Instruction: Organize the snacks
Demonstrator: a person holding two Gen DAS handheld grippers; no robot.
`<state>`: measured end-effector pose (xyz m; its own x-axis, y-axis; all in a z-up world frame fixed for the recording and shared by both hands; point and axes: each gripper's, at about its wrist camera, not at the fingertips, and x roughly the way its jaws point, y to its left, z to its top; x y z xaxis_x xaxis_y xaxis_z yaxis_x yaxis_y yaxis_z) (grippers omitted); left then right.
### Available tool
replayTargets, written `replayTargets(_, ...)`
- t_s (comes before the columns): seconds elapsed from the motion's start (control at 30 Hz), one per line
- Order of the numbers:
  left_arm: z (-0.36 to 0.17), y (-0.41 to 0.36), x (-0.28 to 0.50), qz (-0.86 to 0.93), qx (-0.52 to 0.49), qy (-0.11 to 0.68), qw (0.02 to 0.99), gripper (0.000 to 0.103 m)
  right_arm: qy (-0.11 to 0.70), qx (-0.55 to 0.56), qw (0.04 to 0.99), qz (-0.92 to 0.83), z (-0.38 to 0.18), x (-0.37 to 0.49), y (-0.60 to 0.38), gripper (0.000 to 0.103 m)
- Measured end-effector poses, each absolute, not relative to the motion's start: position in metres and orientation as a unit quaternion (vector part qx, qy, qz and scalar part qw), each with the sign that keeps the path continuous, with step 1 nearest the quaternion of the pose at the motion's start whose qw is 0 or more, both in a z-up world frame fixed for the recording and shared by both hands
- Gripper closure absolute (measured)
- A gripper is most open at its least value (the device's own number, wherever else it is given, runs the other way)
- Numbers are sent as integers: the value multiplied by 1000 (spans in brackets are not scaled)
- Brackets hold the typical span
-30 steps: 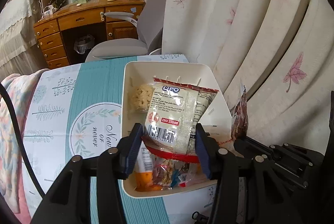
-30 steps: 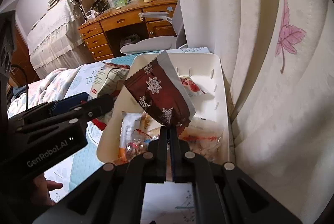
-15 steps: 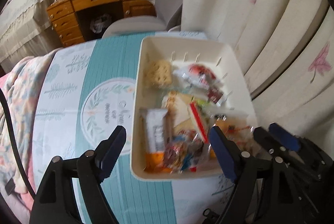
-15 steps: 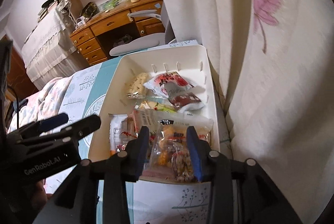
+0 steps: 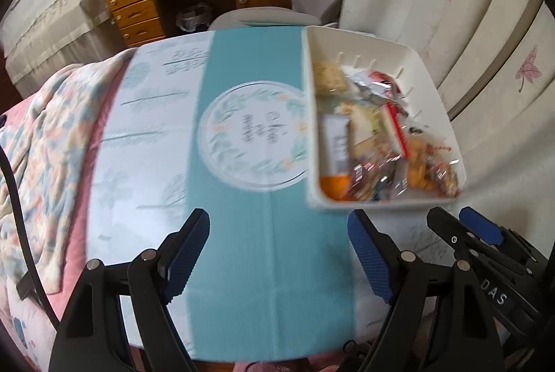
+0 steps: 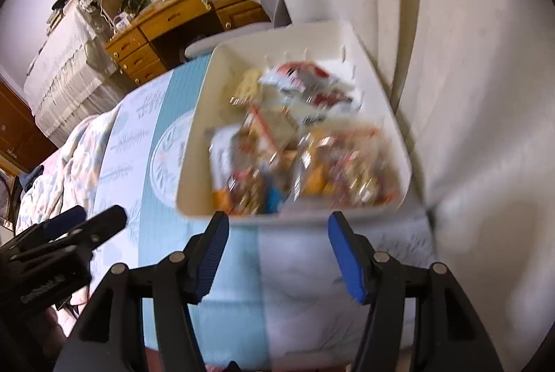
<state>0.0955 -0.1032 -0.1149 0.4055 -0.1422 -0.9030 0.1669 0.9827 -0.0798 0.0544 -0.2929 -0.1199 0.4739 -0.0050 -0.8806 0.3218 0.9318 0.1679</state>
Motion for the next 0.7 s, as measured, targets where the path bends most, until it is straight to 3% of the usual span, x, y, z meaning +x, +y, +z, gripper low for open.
replayTargets(0.4,-78,-16,38,-95,28,526,845,22,511,152,843,-70,-106,11,-212,40)
replayTargets(0.53,-53,-11,25,-97,25,515,851,15,502,151,850,-52,-80,4,-204,28)
replayTargets(0.7,-29,-19,13,-99,23,506,857,14,503,138,853,-16,-52,-3,-197,12)
